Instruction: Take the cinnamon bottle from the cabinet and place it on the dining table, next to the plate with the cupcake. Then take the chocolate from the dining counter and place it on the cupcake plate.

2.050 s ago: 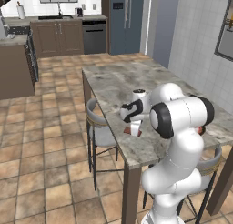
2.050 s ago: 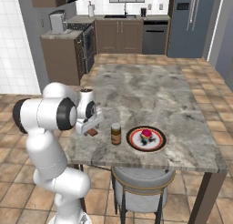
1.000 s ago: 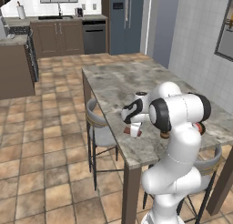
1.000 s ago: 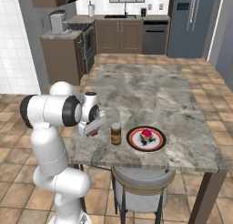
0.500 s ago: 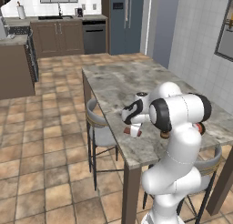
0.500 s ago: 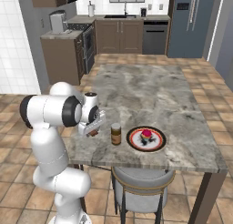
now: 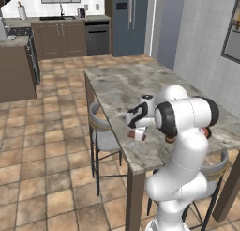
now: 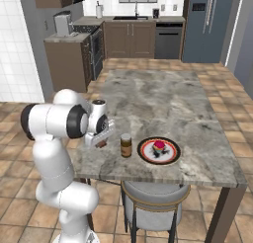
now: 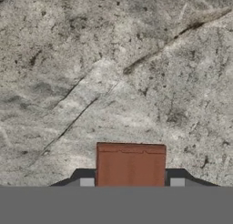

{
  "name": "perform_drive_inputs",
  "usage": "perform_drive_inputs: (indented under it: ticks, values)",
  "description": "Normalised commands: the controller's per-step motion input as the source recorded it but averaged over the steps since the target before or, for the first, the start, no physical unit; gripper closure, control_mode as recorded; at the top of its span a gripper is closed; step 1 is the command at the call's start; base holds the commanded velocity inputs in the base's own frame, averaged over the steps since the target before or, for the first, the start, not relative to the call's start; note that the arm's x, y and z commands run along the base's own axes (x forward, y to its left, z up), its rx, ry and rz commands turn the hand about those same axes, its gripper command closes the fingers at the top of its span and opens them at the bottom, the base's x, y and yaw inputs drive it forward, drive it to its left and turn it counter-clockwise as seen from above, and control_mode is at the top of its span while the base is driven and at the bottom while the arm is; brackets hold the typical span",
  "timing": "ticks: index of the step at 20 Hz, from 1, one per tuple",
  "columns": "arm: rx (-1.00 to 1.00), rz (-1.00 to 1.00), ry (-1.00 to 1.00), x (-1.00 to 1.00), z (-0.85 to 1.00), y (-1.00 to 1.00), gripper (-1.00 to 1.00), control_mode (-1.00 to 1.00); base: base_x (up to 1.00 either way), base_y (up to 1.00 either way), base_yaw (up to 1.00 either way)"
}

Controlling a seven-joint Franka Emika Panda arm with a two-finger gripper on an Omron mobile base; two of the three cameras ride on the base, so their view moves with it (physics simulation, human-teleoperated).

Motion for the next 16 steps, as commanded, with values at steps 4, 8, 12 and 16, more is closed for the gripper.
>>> perform_drive_inputs:
  ticks: [4, 8, 12, 16]
  values:
    - [0.01, -0.05, 0.00, -0.01, 0.70, -0.37, 1.00, -1.00, 0.00, 0.00, 0.00]
    - [0.05, -0.11, 0.00, -0.01, 0.99, -0.55, 1.00, -1.00, 0.00, 0.00, 0.00]
    - [0.06, -0.13, 0.00, -0.01, 1.00, -0.54, 1.00, -1.00, 0.00, 0.00, 0.00]
    - [0.01, -0.12, 0.02, -0.13, 1.00, -0.55, 1.00, -1.00, 0.00, 0.00, 0.00]
